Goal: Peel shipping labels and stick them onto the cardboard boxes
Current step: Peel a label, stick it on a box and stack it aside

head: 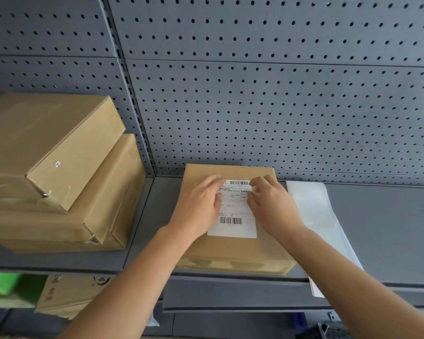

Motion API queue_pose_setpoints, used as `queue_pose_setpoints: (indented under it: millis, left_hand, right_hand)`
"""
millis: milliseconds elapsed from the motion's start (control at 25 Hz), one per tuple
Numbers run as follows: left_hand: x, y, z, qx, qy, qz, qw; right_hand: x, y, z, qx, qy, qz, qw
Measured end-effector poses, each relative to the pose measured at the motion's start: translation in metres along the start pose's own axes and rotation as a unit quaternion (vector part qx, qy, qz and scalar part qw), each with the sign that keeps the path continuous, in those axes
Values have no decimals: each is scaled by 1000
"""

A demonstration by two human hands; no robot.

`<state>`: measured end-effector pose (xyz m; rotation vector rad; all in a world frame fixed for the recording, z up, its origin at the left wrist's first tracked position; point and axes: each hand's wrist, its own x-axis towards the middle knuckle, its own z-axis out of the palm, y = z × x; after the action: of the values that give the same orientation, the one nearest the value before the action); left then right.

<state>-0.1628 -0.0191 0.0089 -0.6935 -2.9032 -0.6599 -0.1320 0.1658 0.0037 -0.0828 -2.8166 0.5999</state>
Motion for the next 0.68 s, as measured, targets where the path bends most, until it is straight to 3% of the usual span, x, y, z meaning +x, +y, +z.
queue_pose_setpoints:
  millis: [120, 240, 680]
  left_hand:
    - [7, -2, 3, 54, -58, 45, 996]
    - [9, -5, 8, 93, -109, 51, 988]
    - [0, -18, 4, 107, -124, 26, 986]
  right_hand:
    - [2, -4, 9, -41, -18, -103, 994]
    - [3, -7, 21, -59, -66, -146, 985]
    - [-8, 14, 9, -103, -117, -71, 985]
